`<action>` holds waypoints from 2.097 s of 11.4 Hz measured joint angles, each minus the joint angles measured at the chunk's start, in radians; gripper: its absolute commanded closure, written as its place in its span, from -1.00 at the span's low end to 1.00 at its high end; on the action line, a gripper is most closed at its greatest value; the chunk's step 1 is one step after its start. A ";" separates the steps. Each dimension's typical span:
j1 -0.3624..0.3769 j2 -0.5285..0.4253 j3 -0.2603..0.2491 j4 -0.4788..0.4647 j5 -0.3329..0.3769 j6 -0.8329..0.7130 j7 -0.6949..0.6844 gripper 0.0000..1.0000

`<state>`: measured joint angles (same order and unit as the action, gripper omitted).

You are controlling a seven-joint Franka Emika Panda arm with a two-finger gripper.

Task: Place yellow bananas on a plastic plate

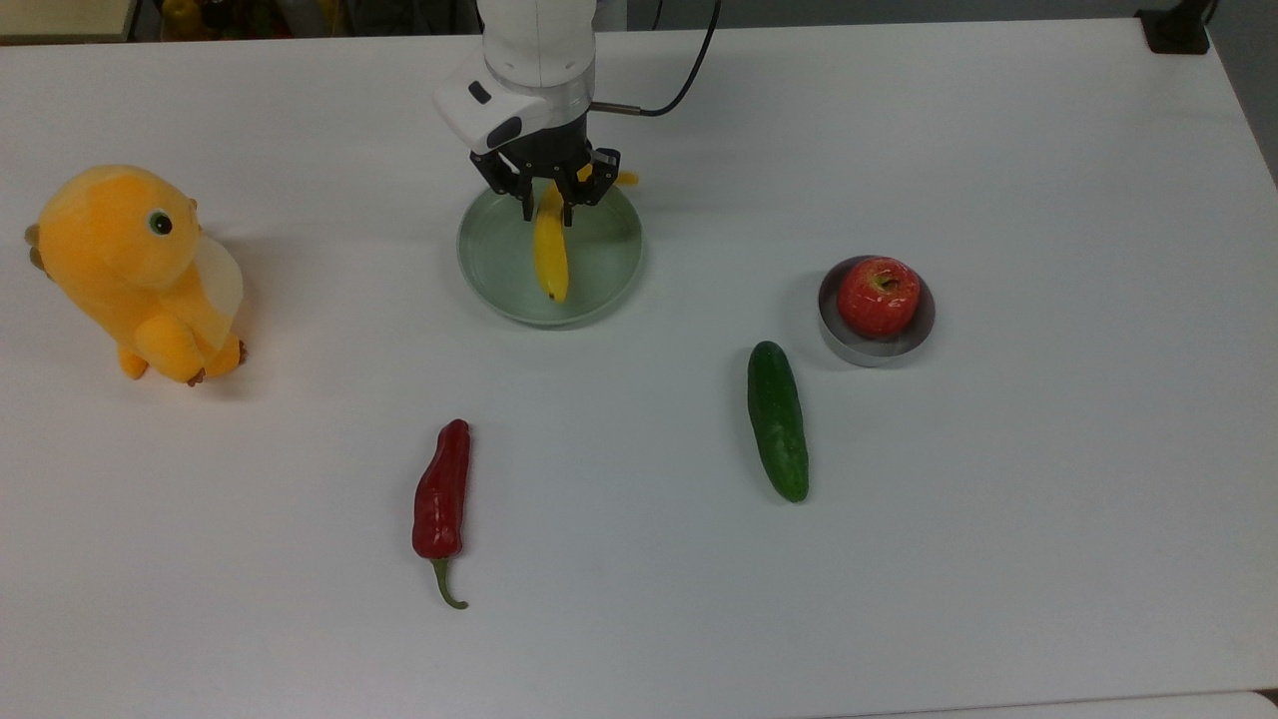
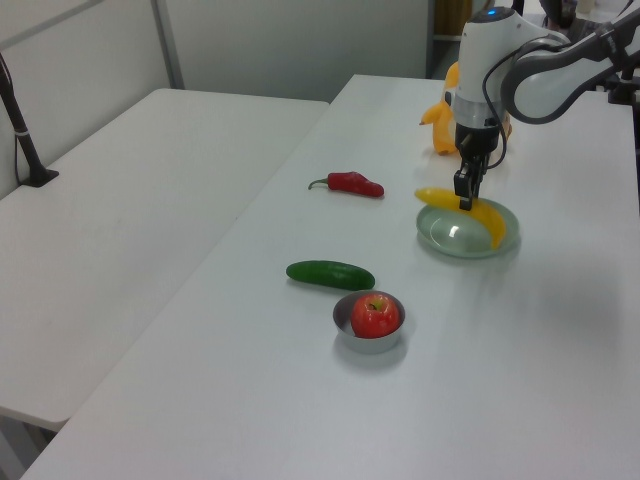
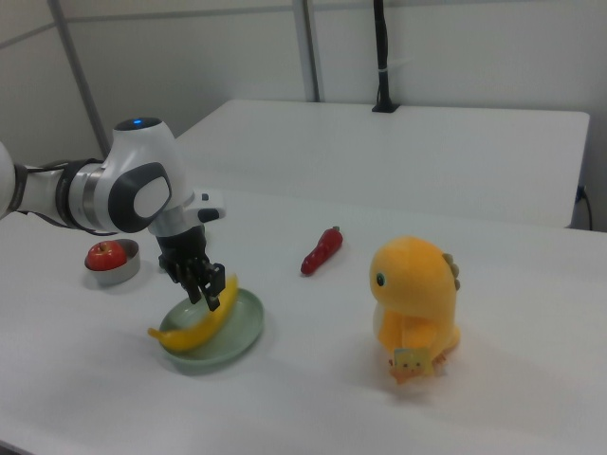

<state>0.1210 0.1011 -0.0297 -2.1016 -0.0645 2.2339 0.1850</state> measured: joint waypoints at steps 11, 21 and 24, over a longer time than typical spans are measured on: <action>0.003 -0.012 0.000 0.224 -0.011 -0.215 0.004 -1.00; 0.010 -0.108 -0.003 0.363 0.033 -0.385 0.042 -1.00; 0.009 -0.110 -0.029 0.368 0.090 -0.385 0.042 -1.00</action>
<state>0.1303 -0.0093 -0.0591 -1.7338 0.0253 1.8488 0.2271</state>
